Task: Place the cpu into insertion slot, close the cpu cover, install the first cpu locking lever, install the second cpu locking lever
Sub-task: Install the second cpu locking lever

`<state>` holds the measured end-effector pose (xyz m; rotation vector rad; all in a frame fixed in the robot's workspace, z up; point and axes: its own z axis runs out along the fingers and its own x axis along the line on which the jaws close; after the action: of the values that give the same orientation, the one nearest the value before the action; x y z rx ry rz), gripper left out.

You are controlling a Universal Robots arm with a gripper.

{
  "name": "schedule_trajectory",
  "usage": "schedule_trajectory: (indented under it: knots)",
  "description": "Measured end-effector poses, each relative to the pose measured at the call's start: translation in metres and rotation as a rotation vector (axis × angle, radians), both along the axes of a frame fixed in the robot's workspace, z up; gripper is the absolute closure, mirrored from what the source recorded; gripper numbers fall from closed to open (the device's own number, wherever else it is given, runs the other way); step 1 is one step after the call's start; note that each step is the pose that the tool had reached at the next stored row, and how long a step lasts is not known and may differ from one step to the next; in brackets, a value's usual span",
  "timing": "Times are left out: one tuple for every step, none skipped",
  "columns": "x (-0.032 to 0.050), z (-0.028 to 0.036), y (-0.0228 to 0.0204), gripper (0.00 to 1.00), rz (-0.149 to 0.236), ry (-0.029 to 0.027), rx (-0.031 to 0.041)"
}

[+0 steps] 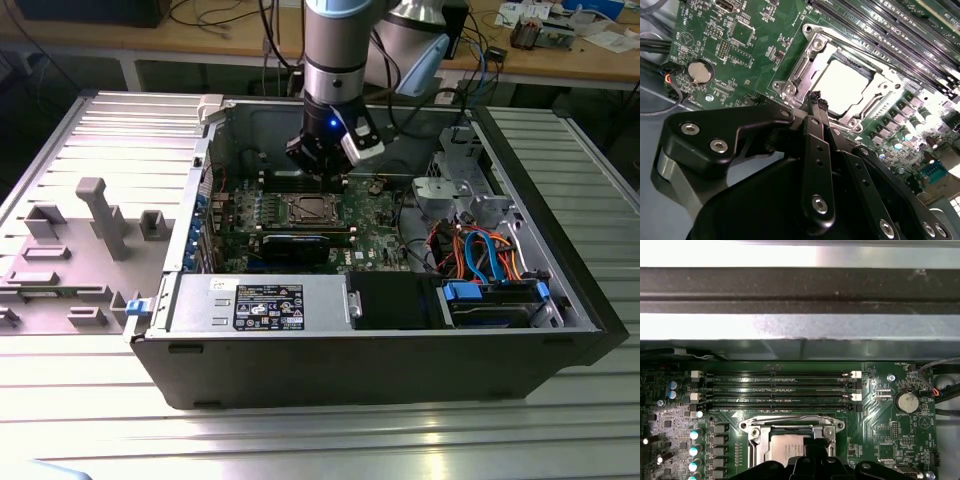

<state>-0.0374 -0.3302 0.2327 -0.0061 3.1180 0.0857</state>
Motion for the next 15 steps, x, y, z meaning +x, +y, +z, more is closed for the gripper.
schedule_trajectory:
  knots:
    - [0.0, 0.0001, -0.0002, 0.89, 0.0, 0.0002, -0.0019]
    - [0.0, 0.0001, -0.0003, 0.89, 0.0, 0.0002, -0.0022]
    - [0.0001, 0.0001, -0.0008, 0.89, 0.0, 0.0002, -0.0027]
    - [0.0, 0.0, -0.0019, 0.89, 0.0, 0.0002, -0.0028]
    - [0.0, -0.0001, -0.0031, 0.89, 0.0, 0.0002, -0.0033]
    - [0.0, -0.0003, -0.0039, 0.89, 0.0, 0.0002, -0.0043]
    - [0.0, -0.0005, -0.0058, 0.89, 0.0, 0.0002, -0.0068]
    - [0.0, -0.0006, -0.0071, 0.89, 0.0, 0.0003, -0.0085]
    - [0.0, -0.0006, -0.0082, 0.89, 0.0, 0.0003, -0.0089]
    - [0.0, -0.0006, -0.0088, 0.89, 0.0, 0.0002, -0.009]
    - [-0.0001, 0.0001, -0.0093, 0.89, 0.0, 0.0003, -0.0096]
    - [0.0, 0.0011, -0.0093, 0.89, 0.0, 0.0002, -0.0106]
    - [0.0, 0.0026, -0.0094, 0.89, 0.0, 0.0004, -0.0113]
    - [0.0002, 0.0062, -0.0095, 0.89, 0.0, 0.0041, -0.012]
    - [0.0, 0.0065, -0.0097, 0.89, 0.0, 0.019, -0.0131]
